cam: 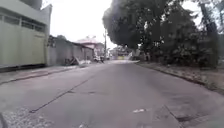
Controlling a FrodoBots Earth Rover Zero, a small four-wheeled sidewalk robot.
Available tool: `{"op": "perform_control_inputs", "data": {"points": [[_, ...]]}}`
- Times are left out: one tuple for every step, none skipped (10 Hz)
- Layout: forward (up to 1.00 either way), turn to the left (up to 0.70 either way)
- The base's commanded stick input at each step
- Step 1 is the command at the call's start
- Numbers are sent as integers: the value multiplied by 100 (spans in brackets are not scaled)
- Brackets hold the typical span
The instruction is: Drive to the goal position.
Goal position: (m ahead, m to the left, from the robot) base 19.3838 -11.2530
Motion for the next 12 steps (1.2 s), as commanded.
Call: {"op": "perform_control_inputs", "data": {"points": [[85, -10], [85, -26], [85, -34], [85, -34], [85, -34], [85, -25], [85, 0], [85, 0], [85, 0], [85, 0], [85, 0], [85, 0]]}}
